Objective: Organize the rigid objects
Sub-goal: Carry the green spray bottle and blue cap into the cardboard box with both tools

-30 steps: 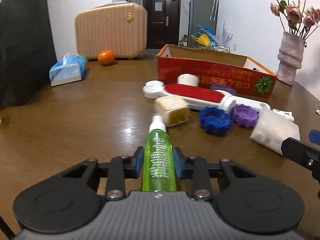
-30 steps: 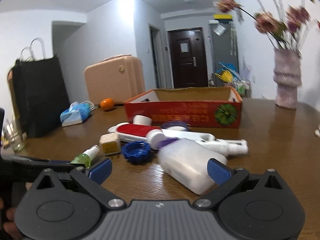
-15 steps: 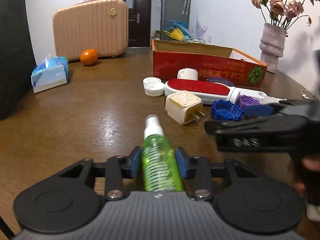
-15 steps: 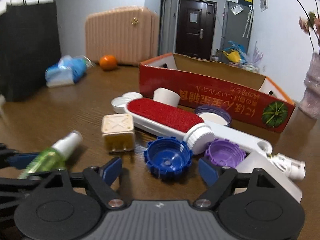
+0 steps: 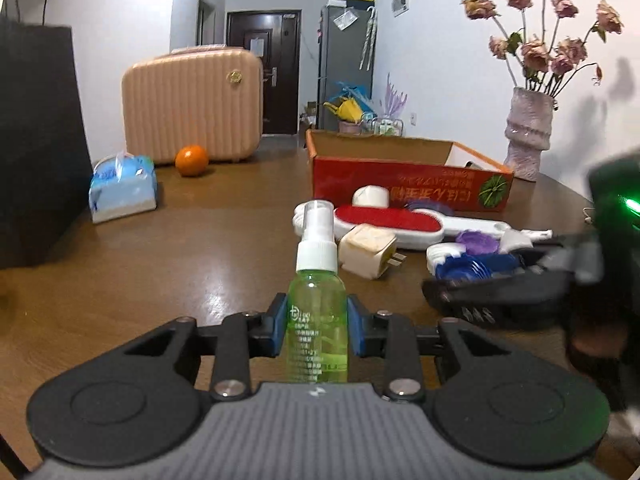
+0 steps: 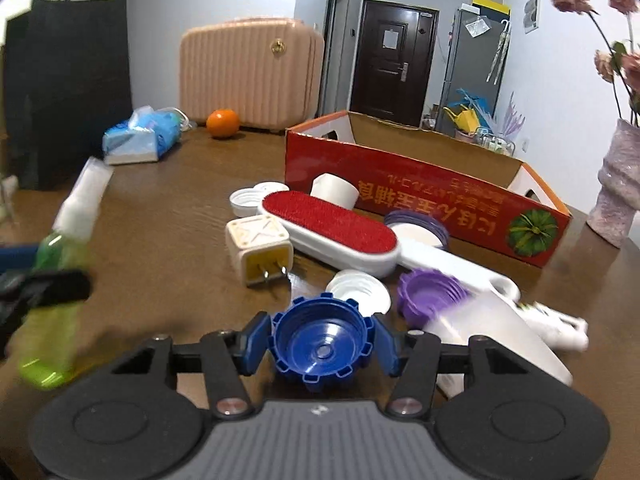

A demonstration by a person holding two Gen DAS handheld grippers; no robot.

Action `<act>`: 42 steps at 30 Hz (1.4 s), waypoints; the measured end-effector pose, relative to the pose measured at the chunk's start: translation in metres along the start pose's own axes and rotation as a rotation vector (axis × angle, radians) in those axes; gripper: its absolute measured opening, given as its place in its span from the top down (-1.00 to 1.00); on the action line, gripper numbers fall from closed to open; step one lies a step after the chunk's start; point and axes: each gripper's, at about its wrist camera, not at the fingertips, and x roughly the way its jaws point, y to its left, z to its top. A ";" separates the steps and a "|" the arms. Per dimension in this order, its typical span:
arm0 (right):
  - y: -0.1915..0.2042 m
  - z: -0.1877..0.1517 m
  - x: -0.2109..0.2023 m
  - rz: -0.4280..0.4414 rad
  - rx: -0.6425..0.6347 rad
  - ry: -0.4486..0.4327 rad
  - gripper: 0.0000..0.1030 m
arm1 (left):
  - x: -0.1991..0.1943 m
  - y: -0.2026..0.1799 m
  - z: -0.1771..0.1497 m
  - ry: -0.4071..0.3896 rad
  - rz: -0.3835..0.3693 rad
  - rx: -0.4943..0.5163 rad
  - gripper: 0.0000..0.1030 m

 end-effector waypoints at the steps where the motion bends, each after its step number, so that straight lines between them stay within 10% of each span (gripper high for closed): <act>1: -0.005 -0.004 -0.008 0.018 0.005 -0.002 -0.04 | 0.000 -0.004 0.004 -0.009 -0.005 0.000 0.40; 11: -0.108 0.049 -0.039 0.123 0.087 -0.143 -0.04 | 0.087 -0.026 0.114 -0.050 -0.088 -0.056 0.40; 19: -0.224 0.185 0.123 -0.033 0.100 -0.020 -0.04 | 0.264 -0.028 0.247 -0.023 0.009 -0.073 0.40; 27: -0.250 0.212 0.251 -0.163 0.065 0.181 -0.05 | 0.406 -0.030 0.261 0.186 0.097 -0.058 0.39; 34: -0.244 0.212 0.257 -0.142 0.060 0.215 -0.42 | 0.410 -0.032 0.268 0.183 0.047 -0.007 0.19; 38: -0.240 0.223 0.226 -0.133 0.065 0.170 -0.43 | 0.390 -0.030 0.268 0.177 0.048 -0.007 -0.46; 42: -0.229 0.230 0.164 -0.123 0.042 0.096 -0.57 | 0.334 -0.015 0.257 0.143 0.039 0.027 -0.54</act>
